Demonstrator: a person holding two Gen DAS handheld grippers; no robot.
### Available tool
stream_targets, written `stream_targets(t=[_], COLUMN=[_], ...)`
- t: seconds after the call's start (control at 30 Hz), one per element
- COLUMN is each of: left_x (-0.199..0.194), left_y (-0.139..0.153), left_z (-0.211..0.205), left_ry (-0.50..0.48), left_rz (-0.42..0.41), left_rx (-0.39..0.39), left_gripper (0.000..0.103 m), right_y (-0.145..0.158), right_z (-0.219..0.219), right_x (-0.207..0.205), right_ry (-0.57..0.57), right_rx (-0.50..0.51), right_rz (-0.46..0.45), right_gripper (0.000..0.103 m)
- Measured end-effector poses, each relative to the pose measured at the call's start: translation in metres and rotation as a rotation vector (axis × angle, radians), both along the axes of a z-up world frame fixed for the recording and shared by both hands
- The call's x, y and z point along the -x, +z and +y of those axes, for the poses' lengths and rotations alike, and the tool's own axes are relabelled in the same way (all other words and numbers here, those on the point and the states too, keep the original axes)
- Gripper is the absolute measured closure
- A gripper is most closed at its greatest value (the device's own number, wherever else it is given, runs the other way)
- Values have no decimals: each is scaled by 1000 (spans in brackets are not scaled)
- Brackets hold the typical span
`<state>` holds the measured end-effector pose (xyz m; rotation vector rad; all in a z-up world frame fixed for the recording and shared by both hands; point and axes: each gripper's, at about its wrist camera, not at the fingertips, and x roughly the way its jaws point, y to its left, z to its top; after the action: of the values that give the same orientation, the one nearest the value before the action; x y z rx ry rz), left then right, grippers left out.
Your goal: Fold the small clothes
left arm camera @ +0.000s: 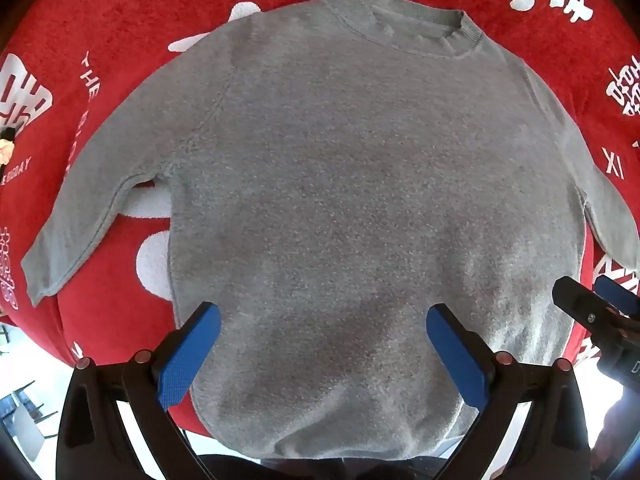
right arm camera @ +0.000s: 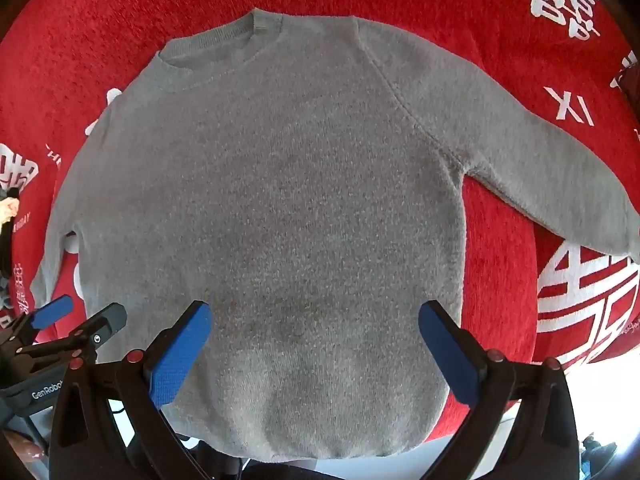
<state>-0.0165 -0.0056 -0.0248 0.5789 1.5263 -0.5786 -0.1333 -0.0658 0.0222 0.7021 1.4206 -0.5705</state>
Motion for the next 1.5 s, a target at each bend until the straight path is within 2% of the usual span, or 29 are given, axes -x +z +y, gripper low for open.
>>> stream_targets(t=[0.23,0.33,0.43,0.63,0.8,1.13,1.5], left_x=[1,-2,-6,-9,-8,10,1], left_y=[7,10,11,12,10,5,4], left_z=[2,5,5,-8,-23,-42,-32], left_ry=[6,-3,-18,-38,-43,-68,-32], left_rz=[13,17,21,15,48,28,26], left_rx=[18,24,25,26,25,21,30], left_gripper=[0,0,0,0,0,0,0], right_y=[-2,-10,-11,-10,-11,-10,-9], right_z=[4,9,4,4,0,2,6], right_x=[-4,-1,0,5,7,4,-9], right_ry=[0,-2,-6,4,-22,-16,11], right_rx=[-2,8,-23,-53,-100,-34,-14], right_rz=[6,-23,-7,-38,-34,8,-26], right_gripper=[0,0,0,0,0,0,0])
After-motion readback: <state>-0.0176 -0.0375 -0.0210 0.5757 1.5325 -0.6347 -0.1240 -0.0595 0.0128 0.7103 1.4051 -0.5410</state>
